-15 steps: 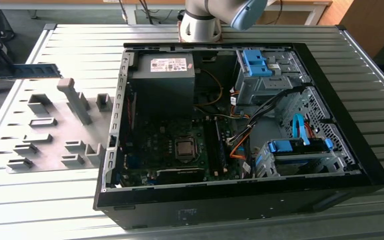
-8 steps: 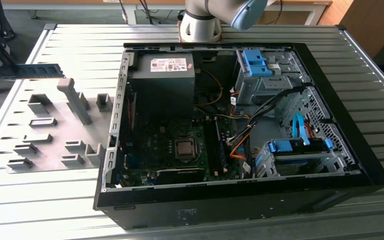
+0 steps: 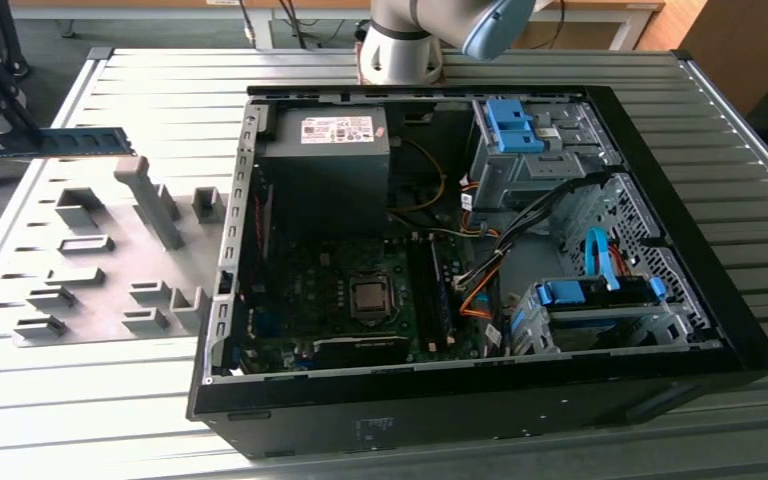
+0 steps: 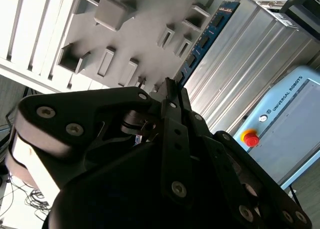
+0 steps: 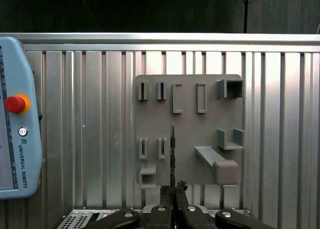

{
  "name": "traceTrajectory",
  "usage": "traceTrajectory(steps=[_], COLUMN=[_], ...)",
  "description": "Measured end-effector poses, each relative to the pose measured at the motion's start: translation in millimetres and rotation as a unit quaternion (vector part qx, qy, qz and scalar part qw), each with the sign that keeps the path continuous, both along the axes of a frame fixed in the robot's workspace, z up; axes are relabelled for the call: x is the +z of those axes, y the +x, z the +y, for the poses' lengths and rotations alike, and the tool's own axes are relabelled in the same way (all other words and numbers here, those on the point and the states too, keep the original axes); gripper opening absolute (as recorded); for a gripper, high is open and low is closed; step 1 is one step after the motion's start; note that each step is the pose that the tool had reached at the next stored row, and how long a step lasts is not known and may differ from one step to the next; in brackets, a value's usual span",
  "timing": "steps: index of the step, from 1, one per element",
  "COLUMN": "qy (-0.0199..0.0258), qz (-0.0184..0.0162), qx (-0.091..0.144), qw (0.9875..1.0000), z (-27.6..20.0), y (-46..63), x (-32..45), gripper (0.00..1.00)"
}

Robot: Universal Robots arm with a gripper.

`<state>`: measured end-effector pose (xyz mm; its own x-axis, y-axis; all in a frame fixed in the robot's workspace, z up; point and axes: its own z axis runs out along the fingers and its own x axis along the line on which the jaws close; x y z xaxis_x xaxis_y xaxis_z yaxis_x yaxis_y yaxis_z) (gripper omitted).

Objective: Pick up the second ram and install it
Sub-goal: 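Pick up the second ram and move it above second insertion slot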

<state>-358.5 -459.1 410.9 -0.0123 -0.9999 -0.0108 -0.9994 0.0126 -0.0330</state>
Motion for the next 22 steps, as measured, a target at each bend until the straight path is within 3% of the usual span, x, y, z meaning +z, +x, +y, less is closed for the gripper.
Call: traceTrajectory(steps=[22], qy=[0.0], qz=[0.0], qx=[0.0], qw=[1.0], z=[0.0], y=[20.7], x=[-0.1], gripper=[0.14])
